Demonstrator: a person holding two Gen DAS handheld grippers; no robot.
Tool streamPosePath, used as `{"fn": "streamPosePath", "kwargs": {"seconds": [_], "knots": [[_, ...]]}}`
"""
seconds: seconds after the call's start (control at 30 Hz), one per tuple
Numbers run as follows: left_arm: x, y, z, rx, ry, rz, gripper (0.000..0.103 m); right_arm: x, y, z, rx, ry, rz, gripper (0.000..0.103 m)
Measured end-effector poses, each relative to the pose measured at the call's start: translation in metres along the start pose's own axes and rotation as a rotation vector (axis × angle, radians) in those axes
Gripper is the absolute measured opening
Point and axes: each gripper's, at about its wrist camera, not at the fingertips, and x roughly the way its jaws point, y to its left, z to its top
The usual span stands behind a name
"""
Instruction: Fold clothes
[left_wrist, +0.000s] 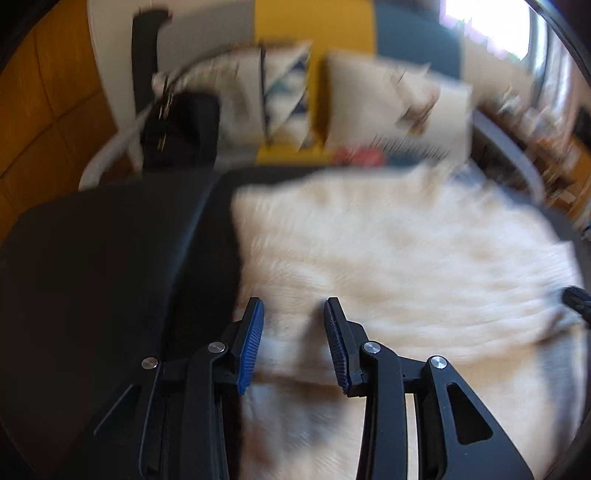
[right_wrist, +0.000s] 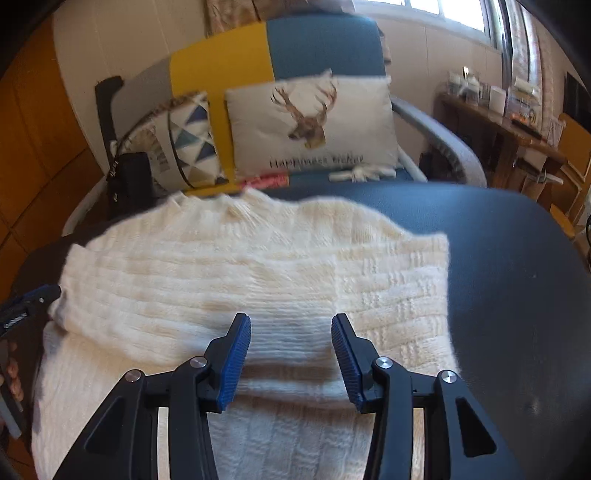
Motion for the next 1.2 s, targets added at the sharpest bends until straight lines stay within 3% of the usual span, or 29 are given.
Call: {"fn": "streamPosePath", "kwargs": {"seconds": [0.07,0.27,0.33,0.43,0.5,0.6,0.8,0.93,1.03,1.2], "knots": [[0.003,0.003,-0.003,-0.001,-0.006,-0.009,0.039,0.013,-0.009,-0.003,0.011,0.053,0.015,0.046],[-0.024,0.006,-0.004,-0.026,-0.131,-0.079,0.039,-0.016,-0.002,0.016,-0.021,-0.088,0.065,0.046],[-0.019,0.001,-0.001,0.007,-0.118,-0.042,0.039,-0.007,0.011,0.022,-0.061,-0.074,0.08,0.046],[0.007,-0.002,0.002,0.041,-0.015,0.002,0.042,0.017,0.029,0.028,-0.115,-0.02,0.062,0.046],[0.004,-0.006,0.003,0.07,-0.042,0.019,0.045,0.037,0.027,0.03,-0.108,0.043,0.027,0.047],[-0.005,0.001,0.001,0.045,-0.046,-0.018,0.045,0.029,0.026,0.029,-0.107,0.031,0.053,0.048],[-0.054,0.026,-0.041,-0.075,-0.105,-0.152,0.045,-0.029,-0.021,-0.006,0.062,-0.013,0.256,0.048],[-0.083,0.04,-0.073,-0.14,-0.127,-0.238,0.045,-0.07,-0.08,-0.052,0.292,-0.045,0.334,0.048],[-0.09,0.044,-0.102,-0.151,-0.093,-0.233,0.045,-0.089,-0.105,-0.084,0.396,-0.035,0.403,0.048],[-0.085,0.04,-0.135,-0.108,-0.016,-0.175,0.045,-0.093,-0.1,-0.116,0.414,0.037,0.477,0.05]]}}
